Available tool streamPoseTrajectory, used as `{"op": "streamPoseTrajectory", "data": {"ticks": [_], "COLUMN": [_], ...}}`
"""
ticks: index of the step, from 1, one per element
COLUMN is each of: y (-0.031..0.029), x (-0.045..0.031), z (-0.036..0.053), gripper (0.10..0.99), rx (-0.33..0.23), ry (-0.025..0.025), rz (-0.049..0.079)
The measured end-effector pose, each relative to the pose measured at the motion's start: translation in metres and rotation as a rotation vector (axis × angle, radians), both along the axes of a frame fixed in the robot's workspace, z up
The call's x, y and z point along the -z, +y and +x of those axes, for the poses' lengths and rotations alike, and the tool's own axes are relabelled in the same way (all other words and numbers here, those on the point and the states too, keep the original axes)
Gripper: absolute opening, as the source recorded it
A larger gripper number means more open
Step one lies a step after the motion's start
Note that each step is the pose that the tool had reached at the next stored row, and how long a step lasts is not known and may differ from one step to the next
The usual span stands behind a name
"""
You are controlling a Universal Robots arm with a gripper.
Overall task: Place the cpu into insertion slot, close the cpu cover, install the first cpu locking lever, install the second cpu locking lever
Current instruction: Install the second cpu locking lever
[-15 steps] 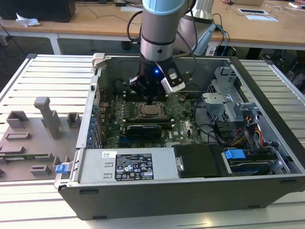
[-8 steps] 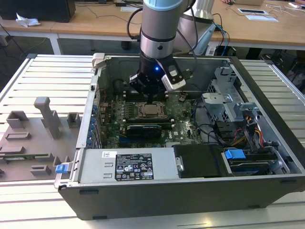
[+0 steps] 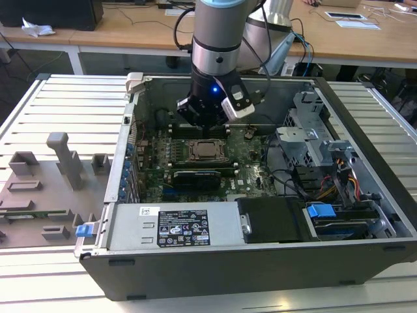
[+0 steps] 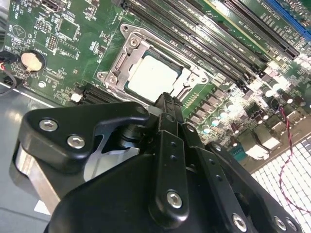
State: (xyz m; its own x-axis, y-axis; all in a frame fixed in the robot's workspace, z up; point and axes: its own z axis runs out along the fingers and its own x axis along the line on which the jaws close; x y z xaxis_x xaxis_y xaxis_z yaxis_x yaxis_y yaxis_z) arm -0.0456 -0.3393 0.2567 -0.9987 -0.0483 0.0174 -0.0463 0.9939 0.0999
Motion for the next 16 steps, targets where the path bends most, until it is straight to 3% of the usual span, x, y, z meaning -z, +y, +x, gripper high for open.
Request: {"op": "streamPoseTrajectory", "data": {"ticks": [16], "y": [0.0005], "x": [-0.0187], "z": [0.0], "gripper": [0.106], "rx": [0.0], "ry": [0.0], "rz": [-0.002]}}
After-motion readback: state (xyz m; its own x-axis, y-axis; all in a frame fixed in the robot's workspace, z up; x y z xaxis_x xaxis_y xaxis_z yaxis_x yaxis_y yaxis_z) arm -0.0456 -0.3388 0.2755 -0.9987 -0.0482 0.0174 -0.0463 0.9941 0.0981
